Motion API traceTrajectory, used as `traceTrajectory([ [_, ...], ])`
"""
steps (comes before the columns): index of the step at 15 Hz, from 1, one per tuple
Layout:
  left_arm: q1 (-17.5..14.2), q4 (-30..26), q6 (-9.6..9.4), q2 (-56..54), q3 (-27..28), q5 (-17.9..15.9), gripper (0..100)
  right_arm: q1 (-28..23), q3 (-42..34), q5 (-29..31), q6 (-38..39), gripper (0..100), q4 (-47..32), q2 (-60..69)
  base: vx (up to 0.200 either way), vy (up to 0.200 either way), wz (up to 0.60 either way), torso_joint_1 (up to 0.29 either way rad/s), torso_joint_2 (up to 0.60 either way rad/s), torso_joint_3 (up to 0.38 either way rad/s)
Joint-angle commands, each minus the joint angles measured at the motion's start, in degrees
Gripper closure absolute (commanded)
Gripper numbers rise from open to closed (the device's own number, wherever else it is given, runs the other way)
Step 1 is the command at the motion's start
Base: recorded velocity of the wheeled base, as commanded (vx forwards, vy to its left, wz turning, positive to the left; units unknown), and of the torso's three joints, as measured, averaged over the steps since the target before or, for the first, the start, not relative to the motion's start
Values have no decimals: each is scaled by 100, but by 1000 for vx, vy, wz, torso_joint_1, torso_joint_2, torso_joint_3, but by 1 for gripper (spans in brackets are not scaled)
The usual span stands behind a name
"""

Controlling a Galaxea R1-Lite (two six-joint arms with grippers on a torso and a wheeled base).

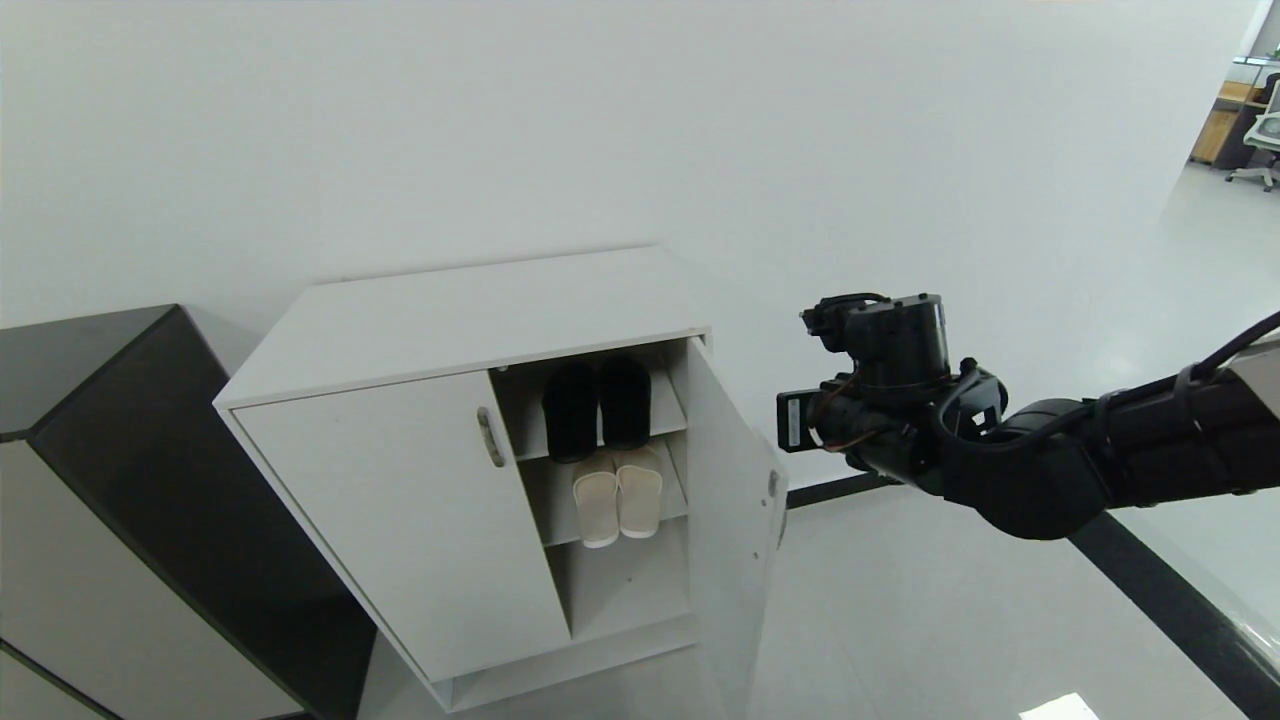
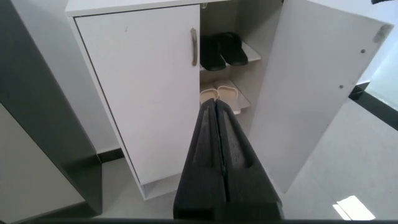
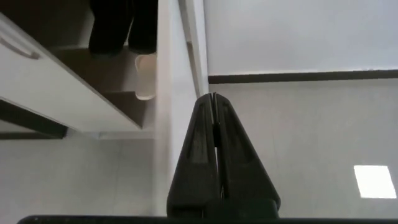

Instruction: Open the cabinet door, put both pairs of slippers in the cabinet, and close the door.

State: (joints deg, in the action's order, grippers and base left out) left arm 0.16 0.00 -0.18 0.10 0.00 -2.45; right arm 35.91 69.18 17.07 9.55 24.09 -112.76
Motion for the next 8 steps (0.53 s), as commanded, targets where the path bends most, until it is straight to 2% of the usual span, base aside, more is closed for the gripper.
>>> traceTrajectory([
  [1, 2, 0, 1, -1, 0, -1, 100, 91, -265, -19, -120, 100, 70, 246, 0, 0, 0, 0, 0, 0],
  [8, 2, 0, 1, -1, 0, -1, 100, 285, -634, -37, -401, 100, 597, 237, 0, 0, 0, 0, 0, 0],
])
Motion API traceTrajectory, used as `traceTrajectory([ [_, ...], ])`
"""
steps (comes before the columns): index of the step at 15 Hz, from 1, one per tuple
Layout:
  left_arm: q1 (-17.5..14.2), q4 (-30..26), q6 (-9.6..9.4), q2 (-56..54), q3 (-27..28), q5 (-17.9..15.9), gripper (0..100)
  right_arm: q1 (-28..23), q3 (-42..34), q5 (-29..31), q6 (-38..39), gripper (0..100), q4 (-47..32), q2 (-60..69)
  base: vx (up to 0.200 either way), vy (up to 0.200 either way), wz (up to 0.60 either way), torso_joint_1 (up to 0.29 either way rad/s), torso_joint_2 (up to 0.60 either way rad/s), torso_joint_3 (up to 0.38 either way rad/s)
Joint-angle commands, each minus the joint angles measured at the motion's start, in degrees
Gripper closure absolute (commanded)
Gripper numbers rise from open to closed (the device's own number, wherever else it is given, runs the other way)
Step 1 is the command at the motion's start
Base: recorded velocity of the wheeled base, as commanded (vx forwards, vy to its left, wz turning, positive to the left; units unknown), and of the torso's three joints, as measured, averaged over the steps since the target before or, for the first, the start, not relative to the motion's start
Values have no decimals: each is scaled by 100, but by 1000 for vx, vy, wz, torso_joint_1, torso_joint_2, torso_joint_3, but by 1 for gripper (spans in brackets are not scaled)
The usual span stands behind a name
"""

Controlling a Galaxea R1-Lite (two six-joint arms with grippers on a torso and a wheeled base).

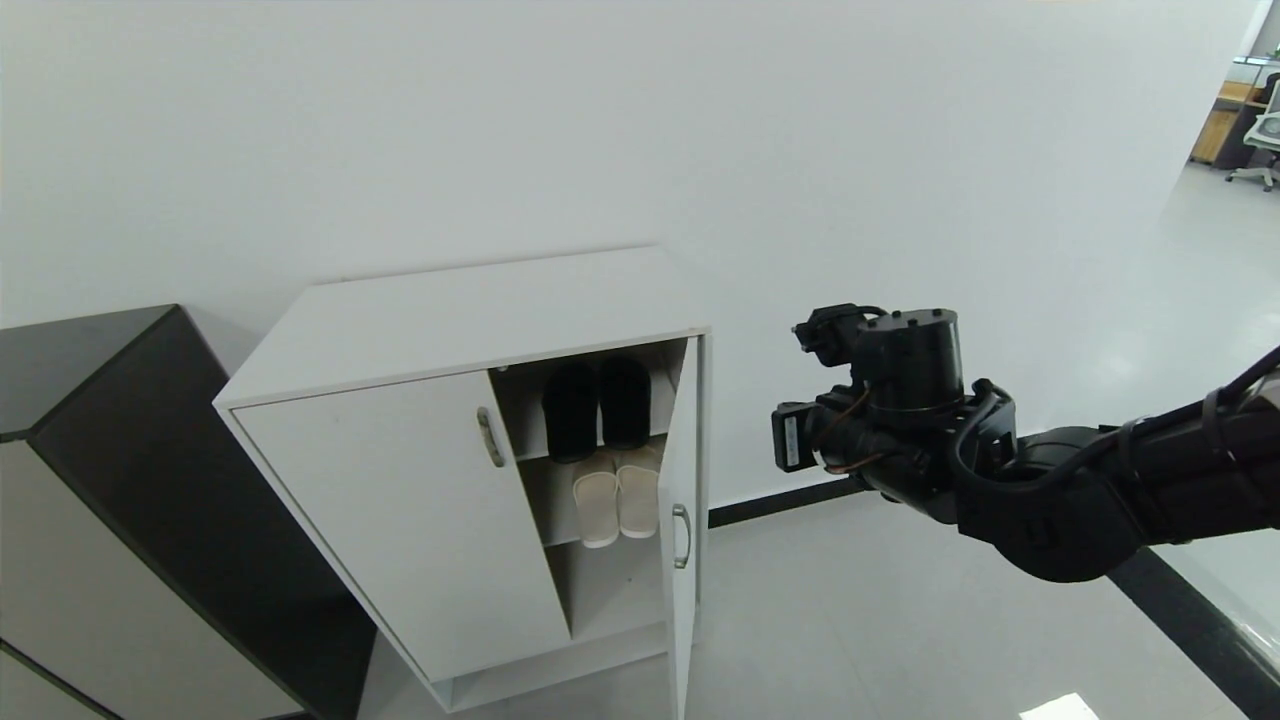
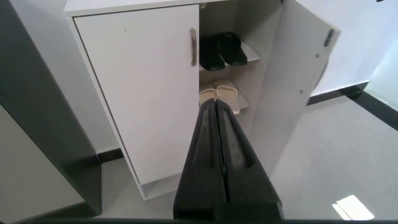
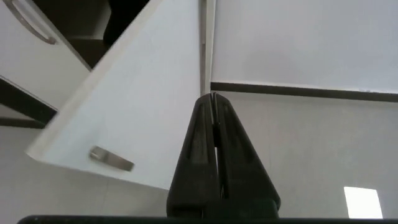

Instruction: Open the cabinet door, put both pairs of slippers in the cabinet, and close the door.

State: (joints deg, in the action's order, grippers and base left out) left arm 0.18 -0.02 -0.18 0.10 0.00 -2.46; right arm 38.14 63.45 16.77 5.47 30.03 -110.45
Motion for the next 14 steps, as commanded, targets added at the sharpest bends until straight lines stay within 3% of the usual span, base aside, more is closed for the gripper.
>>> traceTrajectory([
  [1, -1, 2, 1, -1, 0, 0, 100, 79, -70, -25, 6, 100, 3, -21, 0, 0, 600, 2, 7, 2],
  [7, -1, 2, 1, -1, 0, 0, 100, 70, -149, -34, 42, 100, 38, -47, 0, 0, 600, 2, 1, 2],
  [12, -1, 2, 1, -1, 0, 0, 100, 0, -536, -95, -11, 100, 557, -30, 0, 0, 0, 0, 0, 0],
  [14, -1, 2, -8, -1, 0, 0, 100, -97, -905, -658, -64, 100, 944, 85, 0, 0, 0, 0, 0, 0],
])
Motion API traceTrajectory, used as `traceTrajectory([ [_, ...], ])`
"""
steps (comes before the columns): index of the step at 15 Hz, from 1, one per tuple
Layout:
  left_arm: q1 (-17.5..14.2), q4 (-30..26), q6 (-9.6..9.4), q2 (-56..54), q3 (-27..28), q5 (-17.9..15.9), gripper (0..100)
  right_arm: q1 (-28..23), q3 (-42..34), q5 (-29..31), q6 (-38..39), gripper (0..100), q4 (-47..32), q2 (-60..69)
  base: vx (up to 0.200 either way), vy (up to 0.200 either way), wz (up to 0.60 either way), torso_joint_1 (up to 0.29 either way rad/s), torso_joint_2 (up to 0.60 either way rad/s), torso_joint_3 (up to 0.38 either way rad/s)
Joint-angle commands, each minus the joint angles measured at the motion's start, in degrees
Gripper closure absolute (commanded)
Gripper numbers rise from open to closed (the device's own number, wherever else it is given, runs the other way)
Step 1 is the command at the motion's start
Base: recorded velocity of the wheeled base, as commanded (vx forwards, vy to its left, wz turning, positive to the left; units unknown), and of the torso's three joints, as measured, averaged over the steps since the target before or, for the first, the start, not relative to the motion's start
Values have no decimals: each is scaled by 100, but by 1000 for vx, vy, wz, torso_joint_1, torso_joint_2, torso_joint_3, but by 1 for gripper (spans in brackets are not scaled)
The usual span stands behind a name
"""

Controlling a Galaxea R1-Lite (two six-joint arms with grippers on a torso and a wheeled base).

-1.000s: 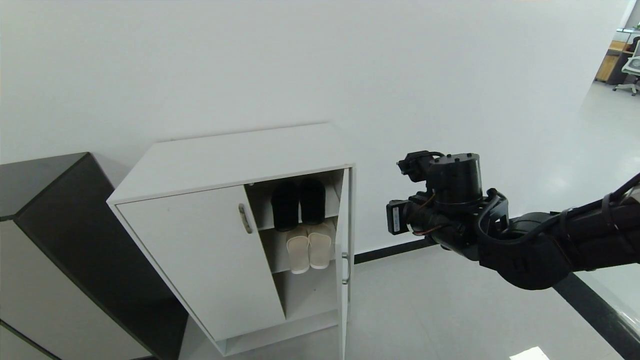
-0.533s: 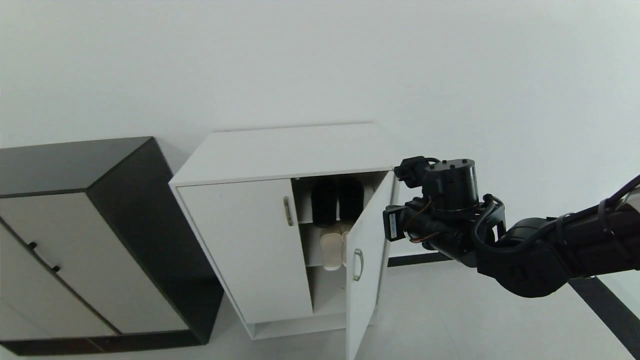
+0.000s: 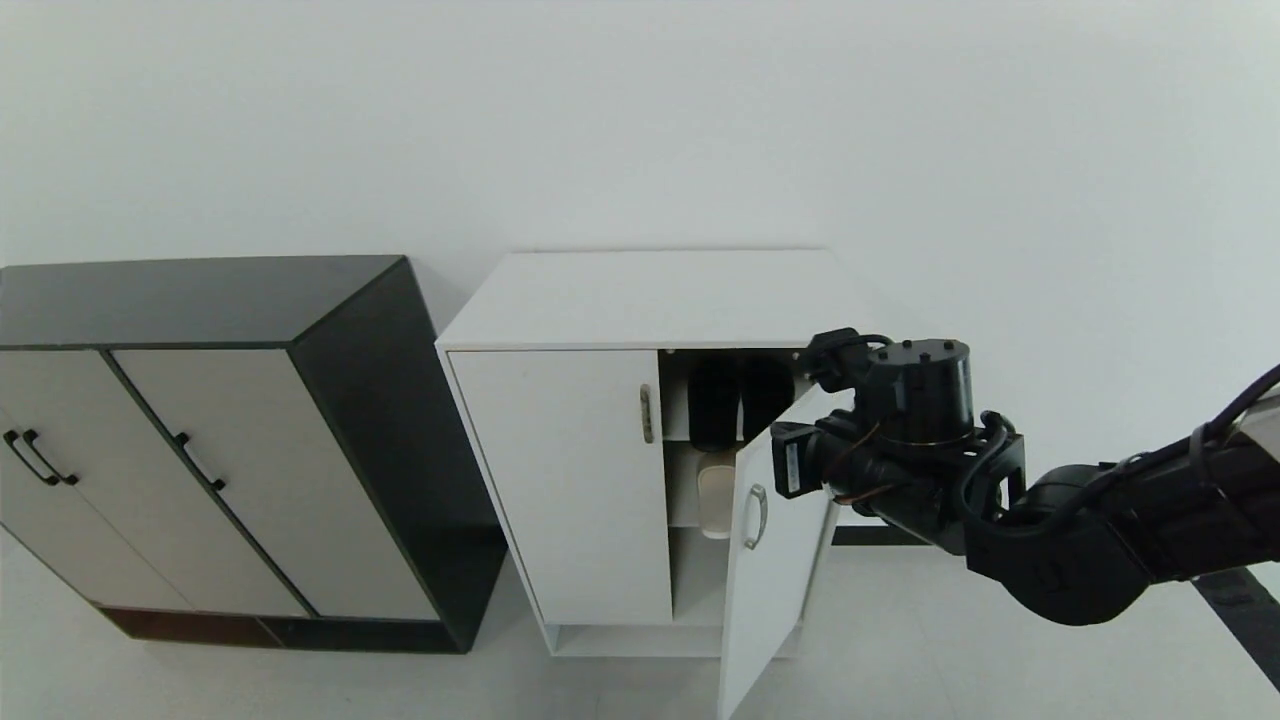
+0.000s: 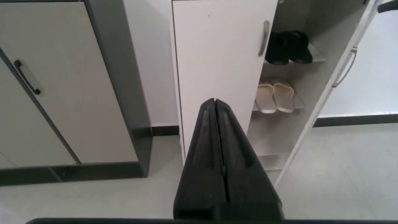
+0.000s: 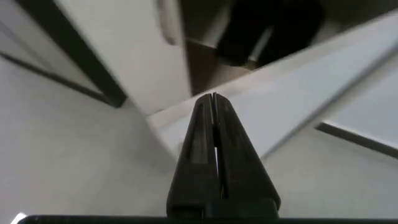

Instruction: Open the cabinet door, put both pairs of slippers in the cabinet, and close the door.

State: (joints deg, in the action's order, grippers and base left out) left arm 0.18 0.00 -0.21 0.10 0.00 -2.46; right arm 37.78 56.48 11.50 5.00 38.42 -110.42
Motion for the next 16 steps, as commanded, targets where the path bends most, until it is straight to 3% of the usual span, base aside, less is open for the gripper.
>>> traceTrajectory([
  [1, -1, 0, -6, -1, 0, 0, 100, -192, -498, -508, -122, 100, 280, 126, 0, 0, 0, 0, 0, 0],
  [4, -1, 0, -6, -1, 0, 0, 100, -579, -1412, -1615, -315, 100, 1018, 73, 0, 0, 0, 0, 0, 0],
  [9, -1, 0, -6, -1, 0, 0, 100, -746, -2317, -1756, -289, 100, 2073, -296, 160, 0, 0, -4, 2, 3],
  [11, -1, 0, -6, -1, 0, 0, 100, -754, -2554, -1897, -289, 100, 2415, -278, 0, 0, 0, 0, 0, 0],
  [16, -1, 0, -6, -1, 0, 0, 100, -772, -2405, -1949, -289, 100, 2582, -410, 0, 0, 0, 0, 0, 0],
])
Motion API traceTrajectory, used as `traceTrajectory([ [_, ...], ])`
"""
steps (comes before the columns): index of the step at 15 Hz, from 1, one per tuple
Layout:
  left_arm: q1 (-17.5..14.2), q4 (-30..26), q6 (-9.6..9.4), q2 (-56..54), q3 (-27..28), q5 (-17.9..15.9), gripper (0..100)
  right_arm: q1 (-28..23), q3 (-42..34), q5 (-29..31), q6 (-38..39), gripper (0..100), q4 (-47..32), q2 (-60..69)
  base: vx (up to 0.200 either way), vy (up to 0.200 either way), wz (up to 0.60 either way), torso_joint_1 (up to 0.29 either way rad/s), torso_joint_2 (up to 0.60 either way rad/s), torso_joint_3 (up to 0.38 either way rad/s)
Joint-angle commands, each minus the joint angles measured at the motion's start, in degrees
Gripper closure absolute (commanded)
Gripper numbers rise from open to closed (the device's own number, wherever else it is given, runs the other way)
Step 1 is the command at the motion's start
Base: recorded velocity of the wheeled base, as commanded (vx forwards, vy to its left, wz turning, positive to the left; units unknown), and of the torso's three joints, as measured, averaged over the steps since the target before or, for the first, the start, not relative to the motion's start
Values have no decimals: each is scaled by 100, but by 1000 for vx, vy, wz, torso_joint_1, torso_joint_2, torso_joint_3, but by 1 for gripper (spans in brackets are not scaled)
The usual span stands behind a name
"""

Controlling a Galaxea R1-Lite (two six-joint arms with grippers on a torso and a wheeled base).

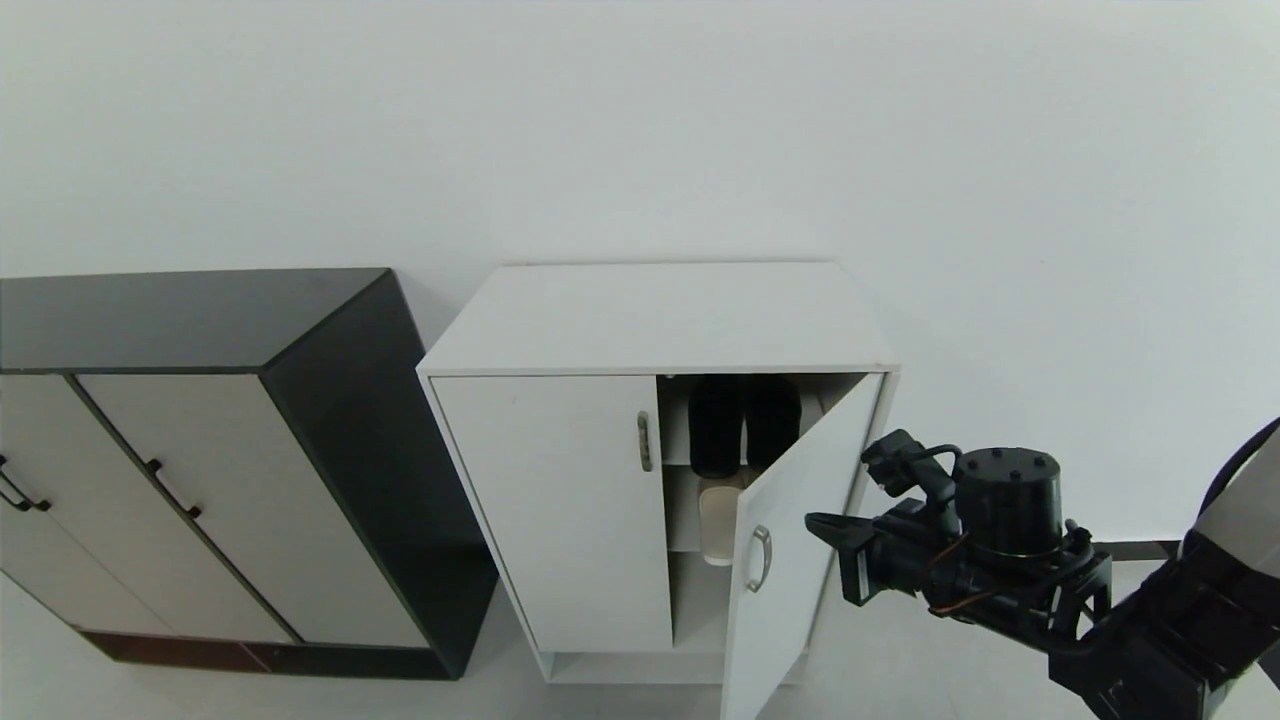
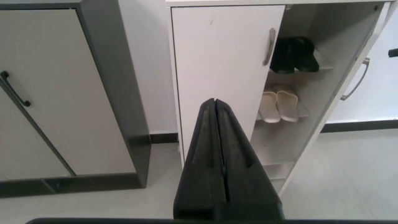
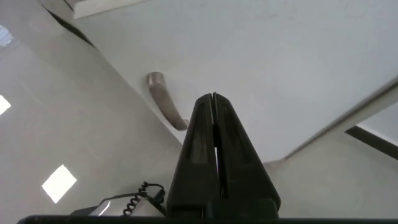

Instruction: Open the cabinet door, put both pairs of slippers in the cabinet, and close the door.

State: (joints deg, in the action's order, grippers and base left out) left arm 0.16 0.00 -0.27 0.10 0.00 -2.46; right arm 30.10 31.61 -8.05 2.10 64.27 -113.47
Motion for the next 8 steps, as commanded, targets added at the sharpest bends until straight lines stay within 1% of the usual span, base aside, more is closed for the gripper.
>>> traceTrajectory([
  [1, 2, 0, 0, -1, 0, 0, 100, -4, 276, 5, 10, 100, -11, -193, 0, 0, 0, 0, 0, 0],
  [3, 2, 0, 0, -1, 0, 0, 100, -4, 680, 5, 221, 100, -28, -386, 0, 0, 0, 0, 0, 0],
  [8, 2, 0, 0, -1, 0, 0, 100, -4, 1383, 14, 239, 100, -160, -782, 0, 0, 0, 0, 0, 0],
])
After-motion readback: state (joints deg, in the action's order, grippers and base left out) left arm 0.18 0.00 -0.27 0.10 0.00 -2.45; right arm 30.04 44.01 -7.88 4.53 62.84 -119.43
